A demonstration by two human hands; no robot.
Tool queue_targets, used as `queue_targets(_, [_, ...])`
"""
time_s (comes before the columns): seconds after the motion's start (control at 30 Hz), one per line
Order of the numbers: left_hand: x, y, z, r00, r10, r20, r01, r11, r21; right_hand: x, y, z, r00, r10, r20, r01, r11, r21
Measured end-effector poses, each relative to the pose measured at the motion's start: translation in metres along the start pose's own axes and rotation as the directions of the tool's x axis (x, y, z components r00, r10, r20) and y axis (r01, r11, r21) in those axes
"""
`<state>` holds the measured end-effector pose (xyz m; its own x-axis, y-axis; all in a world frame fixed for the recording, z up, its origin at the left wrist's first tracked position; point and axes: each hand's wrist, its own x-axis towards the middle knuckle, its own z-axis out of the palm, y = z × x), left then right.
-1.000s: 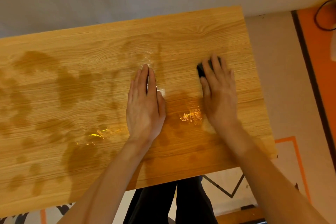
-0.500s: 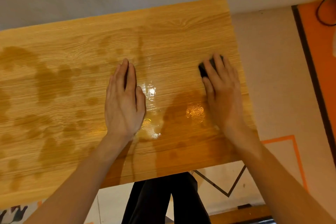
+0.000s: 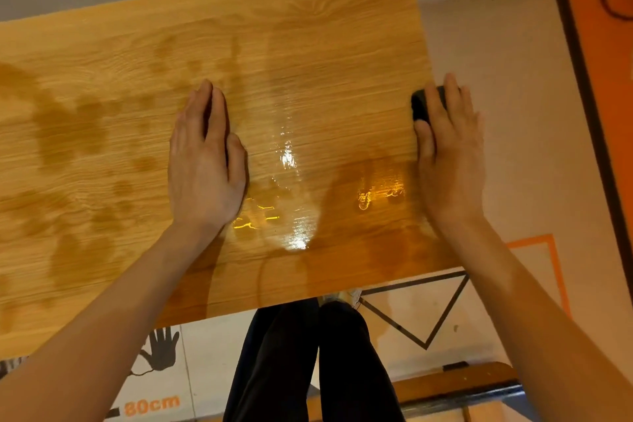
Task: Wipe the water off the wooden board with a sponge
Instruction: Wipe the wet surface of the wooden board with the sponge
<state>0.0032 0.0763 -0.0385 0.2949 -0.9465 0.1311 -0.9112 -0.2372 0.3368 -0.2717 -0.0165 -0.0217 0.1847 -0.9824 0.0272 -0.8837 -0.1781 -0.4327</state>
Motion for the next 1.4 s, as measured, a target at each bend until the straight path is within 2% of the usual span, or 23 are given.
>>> queue_targets(0.07, [0.001, 0.000, 0.000, 1.000, 0.006, -0.010, -0.006, 1.000, 0.005, -0.012, -0.008, 0.007, 0.994, 0.082, -0.073, -0.086, 0.995, -0.054])
queue_targets(0.13, [0.001, 0.001, 0.000, 1.000, 0.002, -0.013, -0.002, 1.000, 0.009, -0.012, -0.030, 0.016, 0.993, 0.072, -0.088, -0.082, 0.990, -0.116])
queue_targets(0.2, [0.001, 0.001, 0.000, 1.000, 0.001, -0.010, -0.001, 1.000, 0.014, -0.026, -0.066, 0.032, 0.999, -0.034, 0.004, 0.034, 0.981, -0.192])
queue_targets(0.3, [0.000, 0.001, 0.000, 1.000, 0.003, -0.011, -0.003, 1.000, 0.023, -0.060, -0.118, 0.060, 0.973, -0.215, 0.081, 0.220, 0.974, -0.053])
queue_targets(0.37, [0.000, 0.000, 0.000, 1.000, 0.009, -0.010, -0.009, 1.000, 0.022, -0.059, -0.118, 0.059, 0.932, -0.346, 0.113, 0.348, 0.937, -0.002])
queue_targets(0.43, [0.001, 0.000, 0.001, 1.000, 0.010, -0.016, -0.010, 1.000, 0.007, -0.049, -0.086, 0.041, 0.903, -0.401, 0.154, 0.414, 0.908, -0.064])
queue_targets(0.53, [0.001, -0.001, 0.002, 1.000, 0.004, -0.022, -0.004, 1.000, -0.009, -0.040, -0.026, 0.008, 0.981, -0.167, 0.097, 0.174, 0.983, -0.058])
queue_targets(0.6, [0.002, -0.001, 0.002, 1.000, 0.000, -0.029, 0.000, 1.000, -0.005, -0.041, -0.027, 0.004, 1.000, 0.000, 0.008, 0.001, 0.993, -0.120])
queue_targets(0.63, [0.002, 0.000, 0.002, 0.999, -0.002, -0.032, 0.001, 1.000, -0.006, -0.044, -0.041, 0.011, 0.999, 0.023, -0.028, -0.027, 0.988, -0.155])
queue_targets(0.7, [0.002, 0.000, 0.001, 1.000, -0.008, -0.027, 0.008, 1.000, -0.011, -0.055, -0.082, 0.037, 0.997, -0.070, 0.024, 0.074, 0.978, -0.194])
queue_targets(0.77, [0.002, -0.001, 0.001, 1.000, -0.010, -0.026, 0.009, 1.000, -0.012, -0.069, -0.113, 0.059, 0.965, -0.250, 0.072, 0.258, 0.956, -0.138])
queue_targets(0.83, [0.001, -0.002, 0.002, 1.000, 0.000, -0.028, -0.001, 0.999, -0.032, -0.068, -0.110, 0.056, 0.904, -0.406, 0.135, 0.415, 0.909, -0.045])
queue_targets(0.9, [0.001, -0.004, 0.000, 1.000, 0.005, -0.007, -0.006, 0.997, -0.075, -0.059, -0.079, 0.038, 0.872, -0.466, 0.150, 0.461, 0.885, 0.073])
queue_targets(1.03, [-0.010, -0.002, -0.013, 0.998, -0.024, 0.056, 0.033, 0.986, -0.164, -0.040, -0.019, 0.005, 0.983, -0.181, 0.007, 0.178, 0.975, 0.132])
queue_targets(1.1, [-0.029, 0.003, -0.021, 0.997, -0.045, 0.065, 0.056, 0.982, -0.179, -0.031, -0.035, 0.017, 0.998, -0.058, -0.029, 0.061, 0.994, 0.090])
queue_targets(1.13, [-0.042, 0.006, -0.025, 0.996, -0.057, 0.068, 0.069, 0.980, -0.186, -0.027, -0.051, 0.026, 0.999, -0.048, -0.025, 0.050, 0.996, 0.075])
queue_targets(1.2, [-0.068, 0.012, -0.031, 0.994, -0.075, 0.079, 0.089, 0.977, -0.192, -0.020, -0.085, 0.045, 0.992, -0.124, -0.007, 0.124, 0.988, 0.094])
queue_targets(1.27, [-0.089, 0.015, -0.030, 0.992, -0.081, 0.096, 0.097, 0.979, -0.179, -0.031, -0.102, 0.054, 0.964, -0.266, 0.012, 0.264, 0.961, 0.085])
queue_targets(1.33, [-0.099, 0.014, -0.025, 0.991, -0.081, 0.106, 0.097, 0.983, -0.156, -0.065, -0.095, 0.052, 0.919, -0.384, 0.088, 0.382, 0.923, 0.045])
queue_targets(1.4, [-0.100, 0.014, -0.020, 0.993, -0.074, 0.095, 0.084, 0.990, -0.115, -0.104, -0.080, 0.040, 0.873, -0.458, 0.169, 0.450, 0.889, 0.087])
